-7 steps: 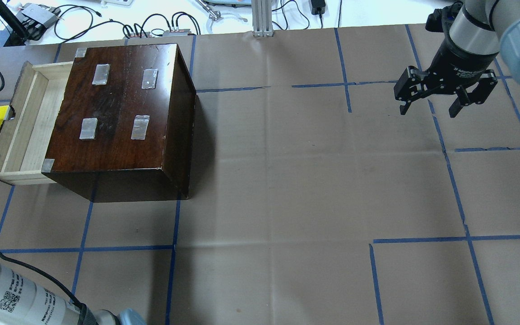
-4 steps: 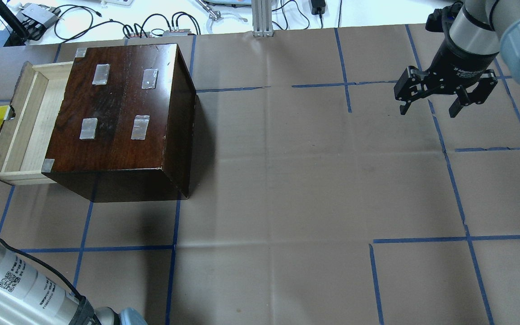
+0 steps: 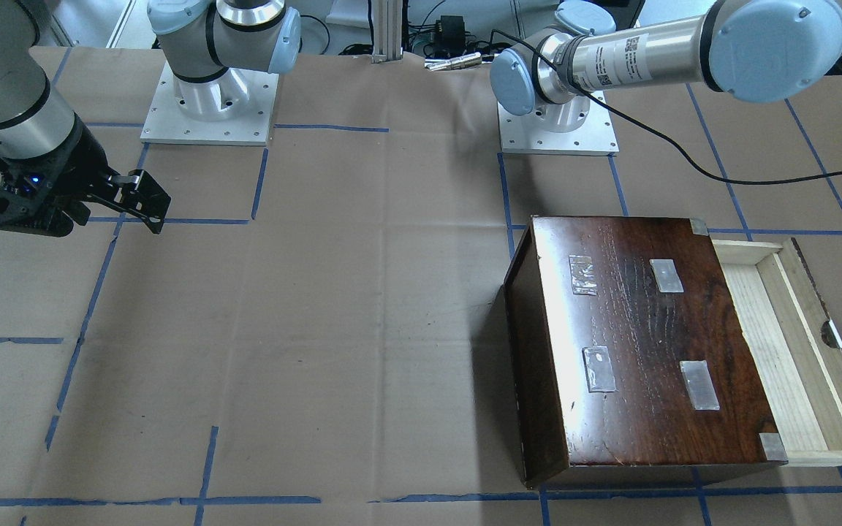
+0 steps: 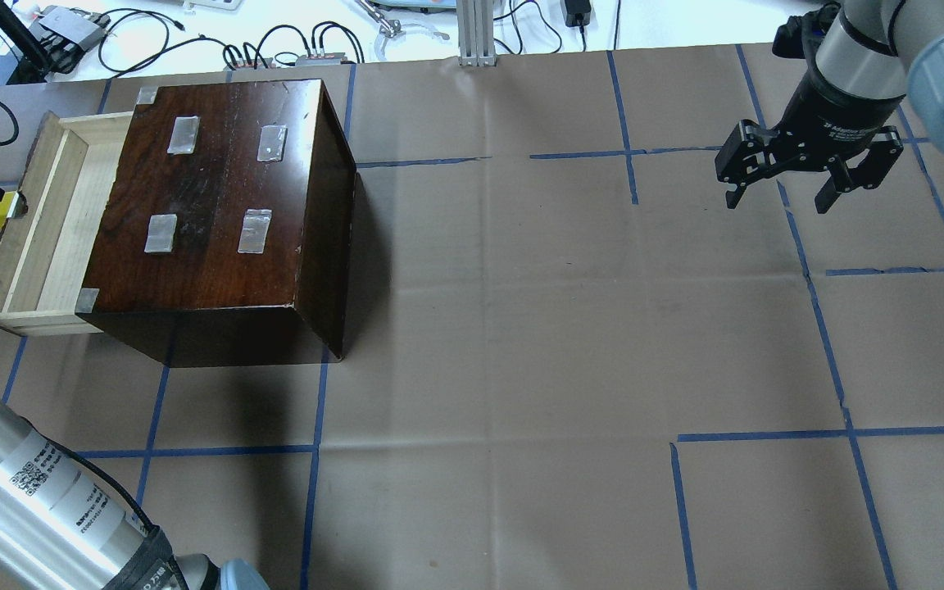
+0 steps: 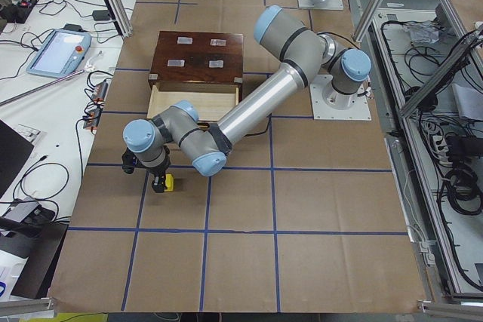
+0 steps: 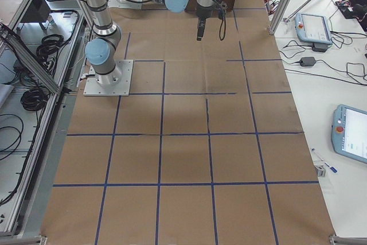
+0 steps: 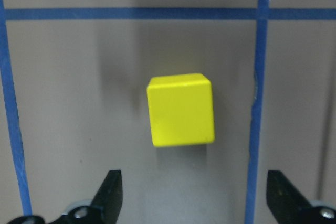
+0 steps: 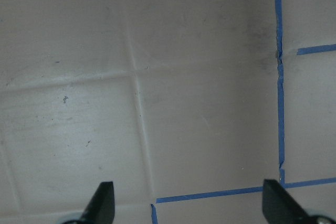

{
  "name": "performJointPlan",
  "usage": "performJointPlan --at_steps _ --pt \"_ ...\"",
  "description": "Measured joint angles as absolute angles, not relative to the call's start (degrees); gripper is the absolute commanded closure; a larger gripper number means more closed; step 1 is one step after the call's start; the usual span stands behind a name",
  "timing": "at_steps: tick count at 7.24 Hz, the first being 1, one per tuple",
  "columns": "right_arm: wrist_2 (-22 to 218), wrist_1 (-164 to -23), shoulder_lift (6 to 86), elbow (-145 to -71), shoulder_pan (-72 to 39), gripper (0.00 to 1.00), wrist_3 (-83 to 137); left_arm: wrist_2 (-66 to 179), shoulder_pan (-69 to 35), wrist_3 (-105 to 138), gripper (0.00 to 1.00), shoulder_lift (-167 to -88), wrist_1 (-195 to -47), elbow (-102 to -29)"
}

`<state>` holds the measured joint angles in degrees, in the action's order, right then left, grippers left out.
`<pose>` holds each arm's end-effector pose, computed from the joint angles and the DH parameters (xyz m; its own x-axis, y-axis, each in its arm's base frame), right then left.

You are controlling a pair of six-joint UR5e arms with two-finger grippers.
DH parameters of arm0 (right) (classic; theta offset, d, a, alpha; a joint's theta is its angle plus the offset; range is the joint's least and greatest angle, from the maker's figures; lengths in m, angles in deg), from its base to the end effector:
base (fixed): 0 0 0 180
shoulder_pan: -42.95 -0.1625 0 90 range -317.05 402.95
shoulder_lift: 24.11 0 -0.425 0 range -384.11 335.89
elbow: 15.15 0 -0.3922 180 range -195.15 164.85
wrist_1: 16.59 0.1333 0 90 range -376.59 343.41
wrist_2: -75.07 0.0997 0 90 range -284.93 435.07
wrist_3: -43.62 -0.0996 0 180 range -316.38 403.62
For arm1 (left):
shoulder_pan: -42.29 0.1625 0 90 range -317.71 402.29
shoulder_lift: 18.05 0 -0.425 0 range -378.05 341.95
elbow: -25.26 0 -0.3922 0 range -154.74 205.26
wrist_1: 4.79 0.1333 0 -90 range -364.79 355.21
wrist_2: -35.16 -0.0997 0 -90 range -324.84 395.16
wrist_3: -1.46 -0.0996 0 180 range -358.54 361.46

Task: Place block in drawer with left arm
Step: 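Lower the left gripper and grasp the yellow cube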

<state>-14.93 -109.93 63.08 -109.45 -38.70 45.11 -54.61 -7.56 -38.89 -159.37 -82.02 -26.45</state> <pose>0.0588 -0.5170 0.4325 -0.9928 0.1195 -0.0017 0.1191 0.9907 0.0657 0.4221 -0.7077 0.2396 -1.0000 0.0035 0.0060 0.0035 1.0000 0.0009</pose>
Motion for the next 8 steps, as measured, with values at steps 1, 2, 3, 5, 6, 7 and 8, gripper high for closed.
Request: performJointPlan --at_steps 1,2,3,5,6,7,8 --pt "-14.93 -109.93 63.08 -109.43 -38.70 0.00 45.11 -54.60 -7.81 -38.05 0.08 -161.02 -81.43 -25.47" --pt "-14.93 -109.93 63.08 -109.42 -38.70 0.00 45.09 -54.64 -8.03 -36.72 0.09 -162.34 -80.92 -24.72" --pt "-14.93 -109.93 63.08 -109.43 -38.70 0.00 45.07 -54.66 -8.25 -35.94 0.14 -163.37 -80.36 -24.17" --pt "-14.93 -109.93 63.08 -109.45 -38.70 0.00 45.07 -54.71 -8.53 -35.50 0.31 -164.75 -79.48 -23.69" --pt "-14.93 -109.93 63.07 -109.45 -38.70 0.00 45.09 -54.85 -8.56 -35.64 0.46 -165.00 -79.40 -23.80" --pt "-14.93 -109.93 63.08 -109.45 -38.70 0.00 45.10 -55.09 -8.62 -35.98 0.60 -165.08 -79.48 -23.97" --pt "-14.93 -109.93 63.08 -109.45 -38.70 0.00 45.09 -55.33 -8.65 -36.30 0.78 -165.04 -79.78 -24.09"
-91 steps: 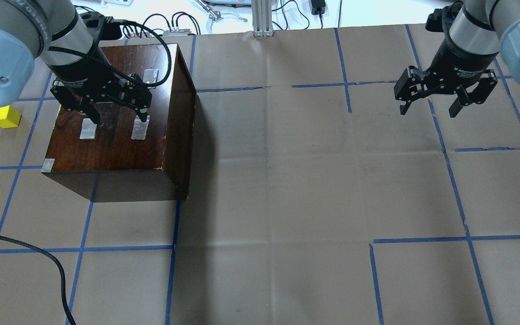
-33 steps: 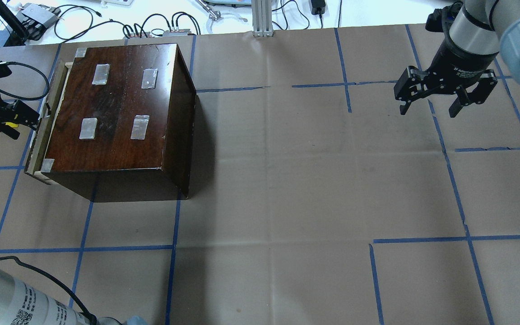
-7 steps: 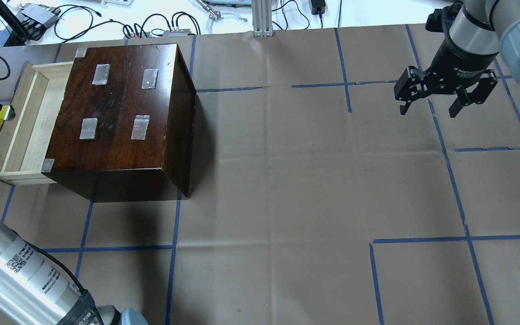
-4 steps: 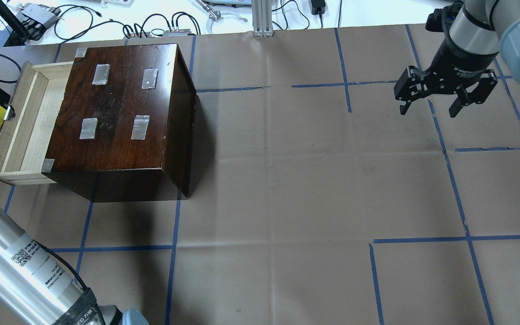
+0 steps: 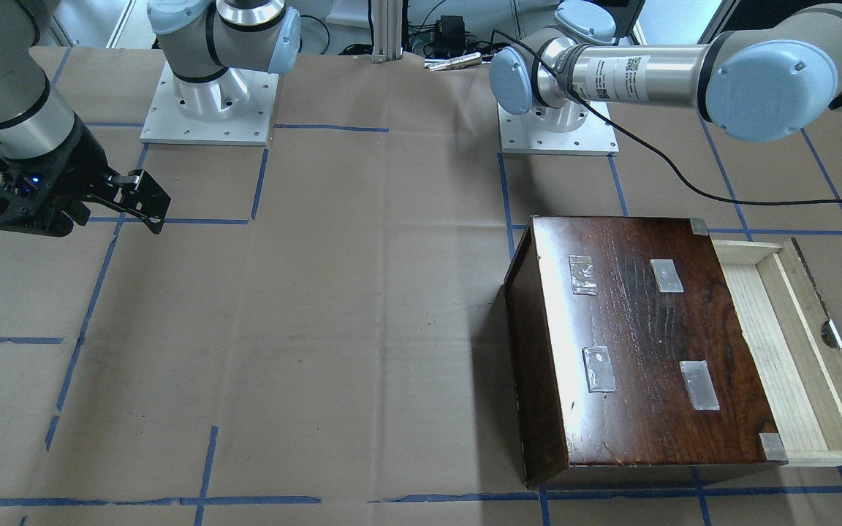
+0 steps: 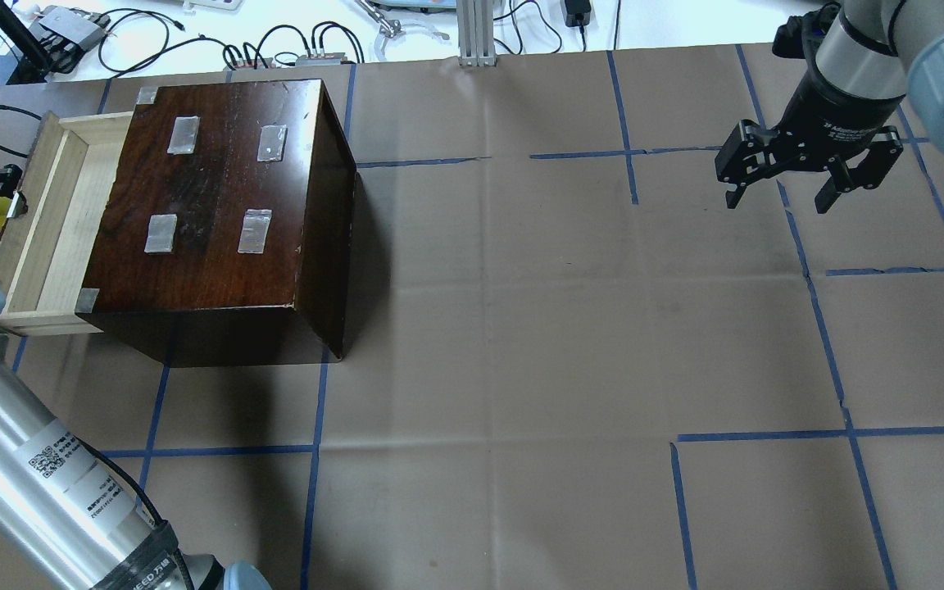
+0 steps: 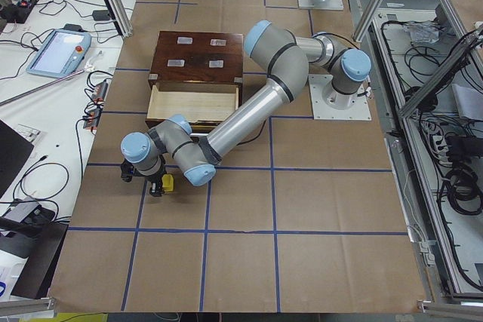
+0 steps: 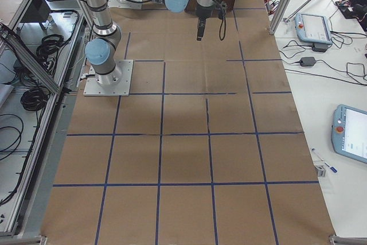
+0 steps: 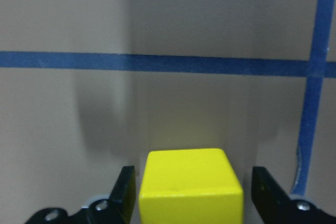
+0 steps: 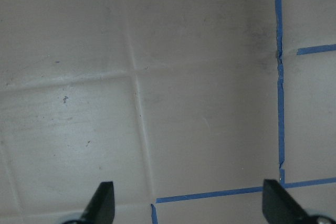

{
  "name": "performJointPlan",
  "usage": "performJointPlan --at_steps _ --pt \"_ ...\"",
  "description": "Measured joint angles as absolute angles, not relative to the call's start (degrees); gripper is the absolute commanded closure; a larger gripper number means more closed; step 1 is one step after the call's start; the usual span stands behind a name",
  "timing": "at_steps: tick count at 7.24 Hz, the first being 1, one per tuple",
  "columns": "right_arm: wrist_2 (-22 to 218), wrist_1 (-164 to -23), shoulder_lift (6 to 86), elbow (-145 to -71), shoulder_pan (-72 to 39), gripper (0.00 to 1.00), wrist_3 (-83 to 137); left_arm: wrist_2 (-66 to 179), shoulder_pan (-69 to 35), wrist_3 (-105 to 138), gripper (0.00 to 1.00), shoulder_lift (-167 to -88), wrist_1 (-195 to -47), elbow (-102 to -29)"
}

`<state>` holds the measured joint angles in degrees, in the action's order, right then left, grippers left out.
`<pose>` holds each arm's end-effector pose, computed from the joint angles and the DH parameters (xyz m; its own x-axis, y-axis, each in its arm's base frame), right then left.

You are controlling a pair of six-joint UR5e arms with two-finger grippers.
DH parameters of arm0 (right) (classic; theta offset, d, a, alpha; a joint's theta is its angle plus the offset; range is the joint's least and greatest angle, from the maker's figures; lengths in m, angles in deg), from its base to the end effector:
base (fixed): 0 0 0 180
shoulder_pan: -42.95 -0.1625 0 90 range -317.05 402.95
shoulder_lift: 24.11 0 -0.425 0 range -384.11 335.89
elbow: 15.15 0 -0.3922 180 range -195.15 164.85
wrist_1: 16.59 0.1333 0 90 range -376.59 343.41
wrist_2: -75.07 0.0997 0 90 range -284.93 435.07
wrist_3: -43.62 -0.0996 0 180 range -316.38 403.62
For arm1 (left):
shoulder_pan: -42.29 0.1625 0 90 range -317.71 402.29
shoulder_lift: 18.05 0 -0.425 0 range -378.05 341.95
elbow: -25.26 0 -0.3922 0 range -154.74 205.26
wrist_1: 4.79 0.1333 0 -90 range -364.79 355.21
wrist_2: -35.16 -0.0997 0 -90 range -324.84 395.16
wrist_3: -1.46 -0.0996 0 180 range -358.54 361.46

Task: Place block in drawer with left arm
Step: 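Lower the left gripper and grasp the yellow cube, then lift the yellow cube and carry it over the open drawer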

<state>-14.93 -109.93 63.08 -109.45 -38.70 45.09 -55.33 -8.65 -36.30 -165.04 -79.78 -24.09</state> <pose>0.0588 -0.5170 0.4325 -0.9928 0.1198 -0.0017 0.1195 0.9907 0.0657 0.4202 -0.7280 0.1818 -0.9997 -0.0227 0.0075 -0.0225 0.9995 0.0236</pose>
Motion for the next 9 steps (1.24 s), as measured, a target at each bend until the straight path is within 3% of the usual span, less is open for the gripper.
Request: performJointPlan --at_steps 2,3,6,9 --pt "-14.93 -109.93 63.06 -109.42 -38.70 0.00 45.05 -58.00 -8.74 -36.62 0.89 -164.24 -81.22 -24.38" --pt "-14.93 -109.93 63.05 -109.43 -38.70 0.00 45.08 -59.88 -8.83 -36.62 0.91 -162.31 -83.52 -24.29" --pt "-14.93 -109.93 63.08 -109.39 -38.70 0.00 45.05 -60.89 -9.52 -36.29 1.00 -149.67 -95.30 -25.24" --pt "-14.93 -109.93 63.07 -109.45 -38.70 0.00 45.02 -60.75 -14.94 -32.58 1.00 -136.14 -101.85 -37.51"
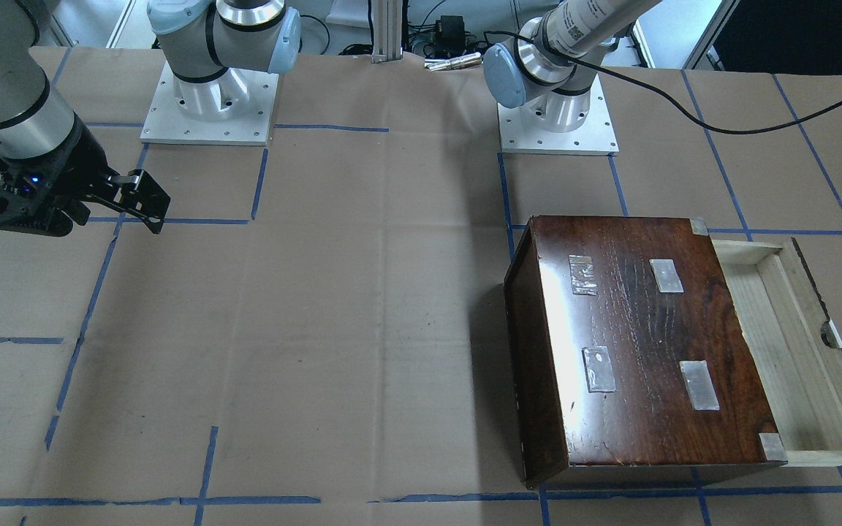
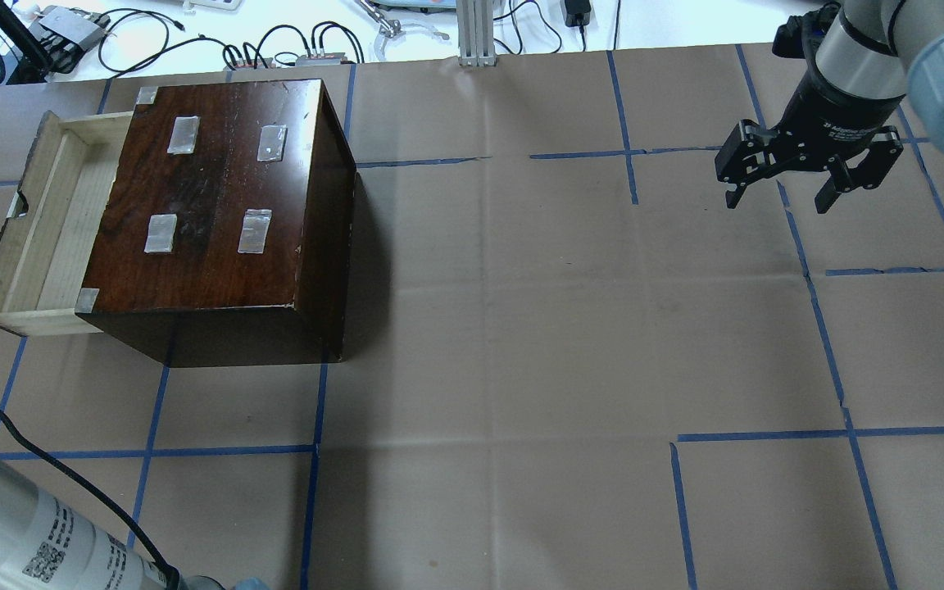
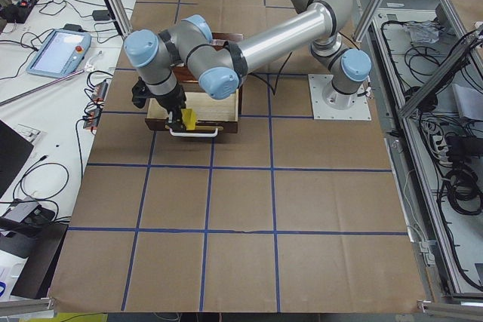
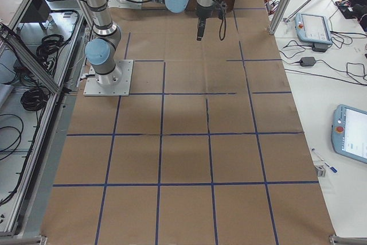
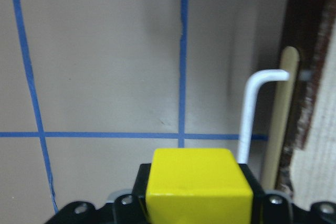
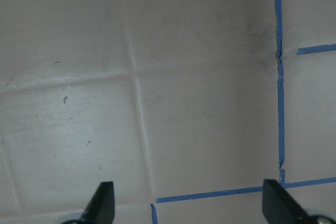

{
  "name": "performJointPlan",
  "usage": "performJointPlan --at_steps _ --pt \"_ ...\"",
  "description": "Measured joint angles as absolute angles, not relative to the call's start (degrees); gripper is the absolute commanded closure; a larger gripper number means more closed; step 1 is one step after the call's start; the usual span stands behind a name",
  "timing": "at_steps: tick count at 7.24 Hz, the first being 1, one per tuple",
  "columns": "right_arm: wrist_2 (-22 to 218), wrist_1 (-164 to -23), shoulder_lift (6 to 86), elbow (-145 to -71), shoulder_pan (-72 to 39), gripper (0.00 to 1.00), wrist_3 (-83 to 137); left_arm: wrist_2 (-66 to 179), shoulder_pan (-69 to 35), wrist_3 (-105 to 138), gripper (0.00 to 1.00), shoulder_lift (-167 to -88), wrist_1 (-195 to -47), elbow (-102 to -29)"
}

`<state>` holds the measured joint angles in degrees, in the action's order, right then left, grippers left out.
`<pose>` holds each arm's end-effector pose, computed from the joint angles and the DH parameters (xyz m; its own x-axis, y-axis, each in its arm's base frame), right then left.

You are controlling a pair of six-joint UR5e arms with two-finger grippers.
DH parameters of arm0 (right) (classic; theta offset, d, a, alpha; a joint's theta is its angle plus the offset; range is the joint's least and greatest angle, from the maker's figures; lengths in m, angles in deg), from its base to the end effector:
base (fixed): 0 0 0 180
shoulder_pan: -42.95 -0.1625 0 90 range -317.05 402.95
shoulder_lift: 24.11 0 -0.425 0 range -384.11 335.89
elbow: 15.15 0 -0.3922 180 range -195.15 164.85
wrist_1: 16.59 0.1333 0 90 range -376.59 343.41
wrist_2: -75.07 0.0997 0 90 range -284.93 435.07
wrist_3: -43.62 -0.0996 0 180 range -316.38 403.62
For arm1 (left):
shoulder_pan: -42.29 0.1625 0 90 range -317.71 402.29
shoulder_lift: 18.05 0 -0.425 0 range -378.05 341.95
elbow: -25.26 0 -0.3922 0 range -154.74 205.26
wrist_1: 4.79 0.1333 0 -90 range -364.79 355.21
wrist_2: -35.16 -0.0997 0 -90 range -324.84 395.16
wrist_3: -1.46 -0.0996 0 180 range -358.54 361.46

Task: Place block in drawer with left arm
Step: 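Lift the yellow cube and carry it over the open drawer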

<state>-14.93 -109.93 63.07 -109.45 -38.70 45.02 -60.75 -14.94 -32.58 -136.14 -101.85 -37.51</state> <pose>0.0588 -0.5170 0.4324 -0.9926 0.1211 -0.0016 0.1207 0.9905 0.0659 0.2632 -0.6362 0.4197 -0.9995 0.0299 -0.0074 0.0282 0.9848 0.1713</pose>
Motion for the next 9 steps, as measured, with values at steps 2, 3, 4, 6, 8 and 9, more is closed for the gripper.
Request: performJointPlan --at_steps 2,3,4,6,8,9 --pt "-14.93 -109.93 63.08 -109.42 -38.70 0.00 45.02 -60.50 -18.06 -26.56 1.00 -130.23 -98.24 -48.07" --pt "-14.93 -109.93 63.08 -109.43 -38.70 0.00 45.02 -59.57 -19.20 -24.94 1.00 -129.63 -94.26 -51.82" --pt "-14.93 -109.93 63.07 -109.44 -38.70 0.00 45.02 -57.57 -19.73 -24.11 1.00 -129.86 -91.97 -54.10" --pt "-14.93 -109.93 63.08 -109.45 -38.70 0.00 45.04 -55.23 -19.98 -24.03 1.00 -131.50 -88.98 -55.35" --pt "-14.93 -109.93 63.08 -109.42 -38.70 0.00 45.06 -54.89 -20.02 -26.05 1.00 -133.56 -87.09 -54.87" --pt "-14.93 -109.93 63.07 -109.41 -38.70 0.00 45.07 -54.86 -20.02 -26.67 1.00 -134.11 -86.51 -54.88"
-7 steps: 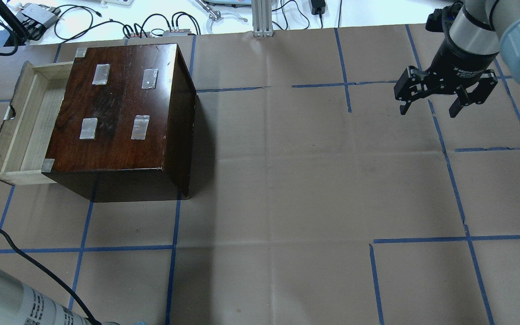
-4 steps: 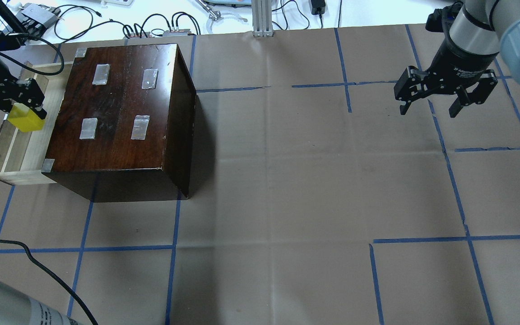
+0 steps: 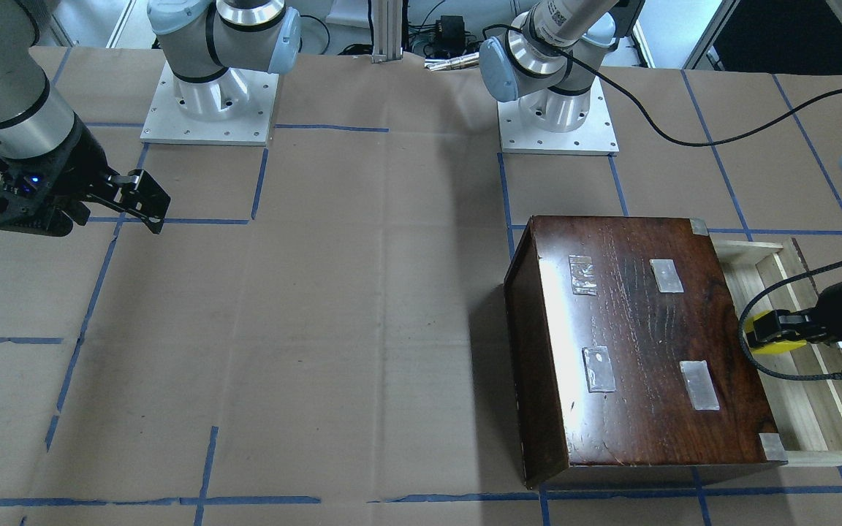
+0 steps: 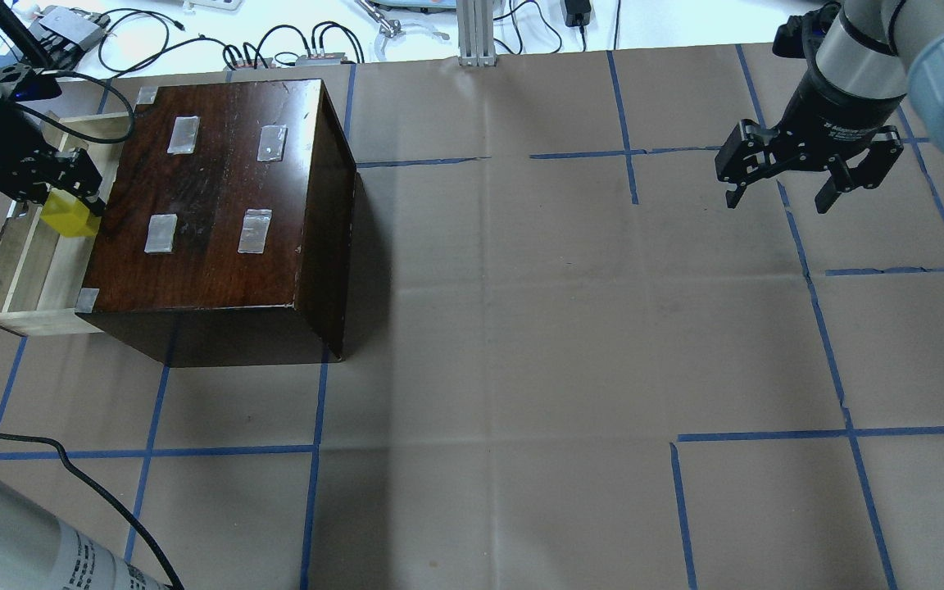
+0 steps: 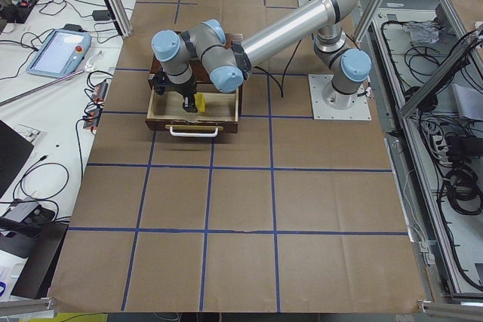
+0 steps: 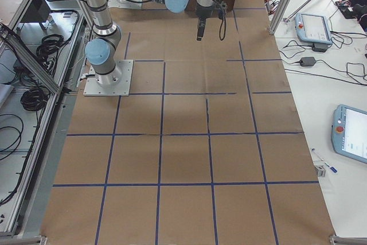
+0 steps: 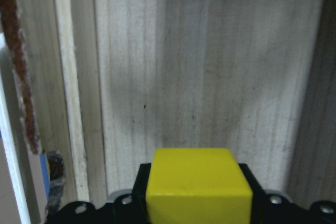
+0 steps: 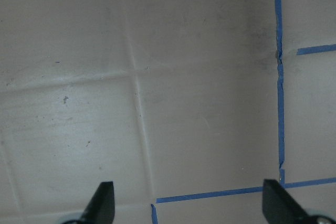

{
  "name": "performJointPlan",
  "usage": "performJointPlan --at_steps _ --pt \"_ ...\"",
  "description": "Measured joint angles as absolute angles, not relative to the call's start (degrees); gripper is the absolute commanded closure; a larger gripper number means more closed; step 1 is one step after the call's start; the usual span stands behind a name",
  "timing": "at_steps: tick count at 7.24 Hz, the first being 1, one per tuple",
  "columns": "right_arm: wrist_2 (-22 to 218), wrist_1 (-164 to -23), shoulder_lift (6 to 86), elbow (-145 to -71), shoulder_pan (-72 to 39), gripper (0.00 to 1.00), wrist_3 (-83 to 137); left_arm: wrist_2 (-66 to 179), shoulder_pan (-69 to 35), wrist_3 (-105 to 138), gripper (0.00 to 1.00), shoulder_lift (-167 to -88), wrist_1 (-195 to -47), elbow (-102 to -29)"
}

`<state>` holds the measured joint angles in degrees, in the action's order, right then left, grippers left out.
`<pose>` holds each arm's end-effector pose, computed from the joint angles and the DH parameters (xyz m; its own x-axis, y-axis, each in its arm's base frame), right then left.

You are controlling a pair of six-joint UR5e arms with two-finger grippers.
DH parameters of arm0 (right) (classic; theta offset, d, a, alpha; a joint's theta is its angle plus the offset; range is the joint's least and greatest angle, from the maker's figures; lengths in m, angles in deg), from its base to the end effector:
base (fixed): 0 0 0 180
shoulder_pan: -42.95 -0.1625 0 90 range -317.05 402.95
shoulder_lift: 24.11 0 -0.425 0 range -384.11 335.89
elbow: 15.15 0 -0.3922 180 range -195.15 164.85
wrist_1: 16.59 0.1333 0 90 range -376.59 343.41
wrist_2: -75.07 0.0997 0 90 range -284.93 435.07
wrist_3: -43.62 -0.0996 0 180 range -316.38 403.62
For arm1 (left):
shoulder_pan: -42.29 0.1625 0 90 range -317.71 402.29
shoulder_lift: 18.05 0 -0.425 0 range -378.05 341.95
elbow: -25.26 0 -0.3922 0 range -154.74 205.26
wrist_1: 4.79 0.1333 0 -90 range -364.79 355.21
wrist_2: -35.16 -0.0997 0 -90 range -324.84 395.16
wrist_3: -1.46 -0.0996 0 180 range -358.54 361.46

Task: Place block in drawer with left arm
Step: 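Lift the yellow cube and carry it over the open drawer, then lower the cube into the drawer and open the left gripper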

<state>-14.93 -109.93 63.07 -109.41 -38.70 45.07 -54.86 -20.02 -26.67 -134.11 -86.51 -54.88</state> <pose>0.0588 -0.5171 0.4328 -0.9927 0.1202 -0.0017 0.1198 0.9907 0.0652 0.1833 -0.6360 0.3225 -0.9979 0.0037 0.0647 0.0116 0.9925 0.1217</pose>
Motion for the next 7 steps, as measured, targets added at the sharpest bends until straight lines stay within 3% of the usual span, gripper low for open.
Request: performJointPlan --at_steps 2,3,5,7 --pt "-14.93 -109.93 63.05 -109.41 -38.70 0.00 45.08 -54.84 -20.02 -27.05 0.93 -134.50 -85.40 -55.24" --pt "-14.93 -109.93 63.05 -109.41 -38.70 0.00 45.08 -54.85 -20.02 -27.08 0.84 -134.73 -85.22 -55.23" --pt "-14.93 -109.93 63.07 -109.43 -38.70 0.00 45.05 -54.86 -20.02 -27.10 0.54 -134.91 -85.13 -55.13" --pt "-14.93 -109.93 63.08 -109.43 -38.70 0.00 45.08 -54.92 -20.02 -27.04 0.47 -134.89 -85.12 -55.22"
